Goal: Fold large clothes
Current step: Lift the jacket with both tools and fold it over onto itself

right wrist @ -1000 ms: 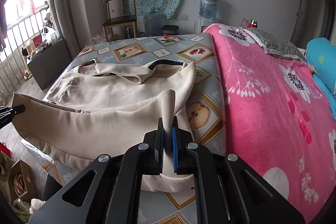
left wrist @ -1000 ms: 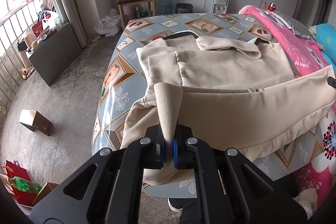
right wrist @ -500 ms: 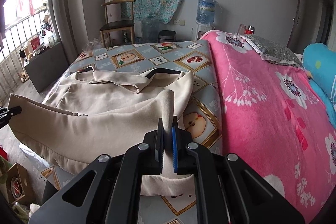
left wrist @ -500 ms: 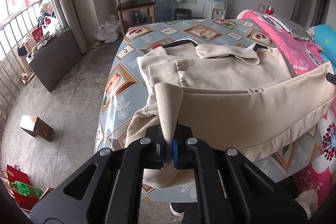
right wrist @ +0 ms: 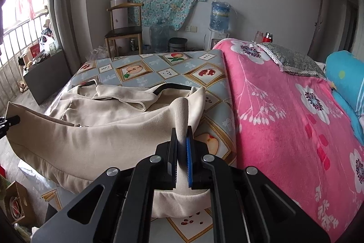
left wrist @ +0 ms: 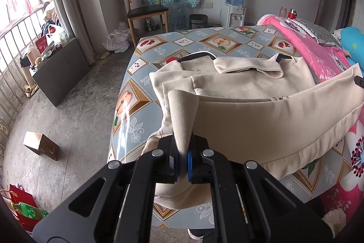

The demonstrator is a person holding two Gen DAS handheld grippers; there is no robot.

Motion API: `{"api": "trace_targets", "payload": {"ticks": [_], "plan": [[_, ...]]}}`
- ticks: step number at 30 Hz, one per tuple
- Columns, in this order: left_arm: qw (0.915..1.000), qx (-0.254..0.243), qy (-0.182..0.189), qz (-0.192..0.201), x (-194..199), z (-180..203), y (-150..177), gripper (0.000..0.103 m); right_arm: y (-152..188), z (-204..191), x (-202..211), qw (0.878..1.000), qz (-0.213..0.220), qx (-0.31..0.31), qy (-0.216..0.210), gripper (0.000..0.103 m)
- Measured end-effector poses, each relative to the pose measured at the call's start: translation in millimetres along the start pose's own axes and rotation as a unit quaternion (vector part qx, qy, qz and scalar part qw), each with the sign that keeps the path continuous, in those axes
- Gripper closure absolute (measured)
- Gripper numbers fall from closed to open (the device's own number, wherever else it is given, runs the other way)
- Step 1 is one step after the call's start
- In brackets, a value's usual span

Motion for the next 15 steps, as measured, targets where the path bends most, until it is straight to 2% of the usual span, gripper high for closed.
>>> {"api": "trace_targets", "payload": {"ticks": [7, 15], "plan": [[0.9998, -0.008, -0.006, 0.018, -4, -6, -16, 0.098, -17, -2, -10, 1.000, 0.009, 0.003, 0.005, 0.096], [0.9985, -0.025, -0.017, 0.045, -24, -21, -57, 0.098, -52, -8, -32, 0.999, 0.035, 0.006, 0.009, 0.096]]}}
Point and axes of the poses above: each gripper's, at about its wrist camera, not at the fingertips, and x roughly against the way its jaws point, z to its right, y to its underside, the point moved 4 cm from there along -x, roughly the way its jaws point, and after that the axes turned 15 degrees about -x, right-handed, at the moved point
